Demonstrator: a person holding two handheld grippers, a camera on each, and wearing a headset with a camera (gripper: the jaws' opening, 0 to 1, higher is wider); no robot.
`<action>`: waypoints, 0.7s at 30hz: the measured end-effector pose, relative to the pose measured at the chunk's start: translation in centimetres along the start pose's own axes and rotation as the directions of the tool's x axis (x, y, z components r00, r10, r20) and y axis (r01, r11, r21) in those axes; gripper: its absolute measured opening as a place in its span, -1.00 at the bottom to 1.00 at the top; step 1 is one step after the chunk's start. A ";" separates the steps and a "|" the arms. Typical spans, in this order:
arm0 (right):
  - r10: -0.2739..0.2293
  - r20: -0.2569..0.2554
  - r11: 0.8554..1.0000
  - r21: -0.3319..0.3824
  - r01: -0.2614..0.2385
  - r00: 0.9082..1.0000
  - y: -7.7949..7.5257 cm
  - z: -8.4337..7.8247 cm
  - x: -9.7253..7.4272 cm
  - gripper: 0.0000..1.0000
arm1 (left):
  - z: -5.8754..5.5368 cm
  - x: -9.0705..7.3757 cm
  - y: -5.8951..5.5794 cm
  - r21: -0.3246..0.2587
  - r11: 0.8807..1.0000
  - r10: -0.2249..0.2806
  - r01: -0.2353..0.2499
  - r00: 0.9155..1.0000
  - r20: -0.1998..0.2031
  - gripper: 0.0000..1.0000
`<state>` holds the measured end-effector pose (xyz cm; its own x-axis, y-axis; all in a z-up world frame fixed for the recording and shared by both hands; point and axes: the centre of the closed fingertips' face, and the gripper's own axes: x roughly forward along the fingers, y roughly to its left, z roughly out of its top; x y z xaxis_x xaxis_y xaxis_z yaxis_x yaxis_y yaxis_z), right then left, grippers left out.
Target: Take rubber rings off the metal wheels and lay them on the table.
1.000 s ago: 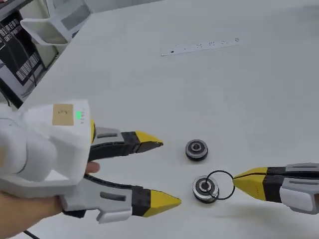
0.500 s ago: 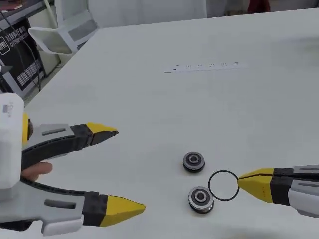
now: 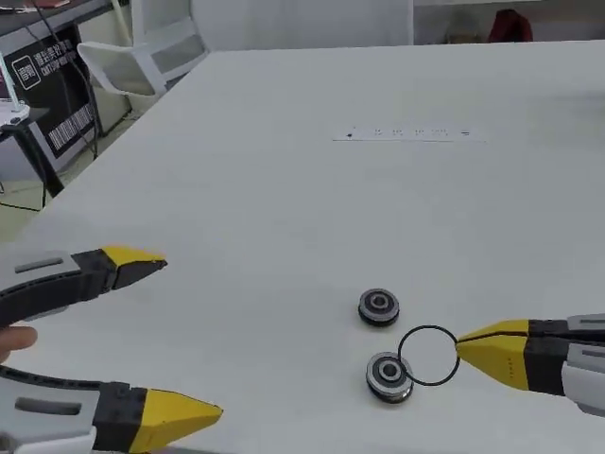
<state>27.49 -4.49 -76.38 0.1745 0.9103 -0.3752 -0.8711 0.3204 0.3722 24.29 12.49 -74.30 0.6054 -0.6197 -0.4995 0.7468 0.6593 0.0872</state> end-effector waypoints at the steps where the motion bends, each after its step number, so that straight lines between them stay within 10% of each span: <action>1: 0.004 -0.002 1.000 -0.005 -0.004 1.000 0.0 0.1 0.1 -1.00 | -0.2 -0.1 0.0 -0.005 1.000 0.004 -0.004 1.000 -0.003 0.68; 8: 0.037 0.003 0.999 -0.022 -0.036 0.999 -0.1 1.3 1.3 -1.00 | -1.6 -0.2 -0.5 -0.057 0.998 0.013 -0.014 1.000 -0.022 0.70; 21: 0.115 -0.048 0.992 -0.043 -0.117 0.992 -0.2 1.7 4.9 -1.00 | -0.8 -0.4 -0.6 -0.097 0.994 0.043 -0.042 0.999 0.004 0.70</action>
<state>29.31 0.33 -76.88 0.0510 0.9276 -0.3700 -0.9043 0.2002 0.3772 23.39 12.69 -74.86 0.6380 -0.5925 -0.4918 0.6901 0.7233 0.0238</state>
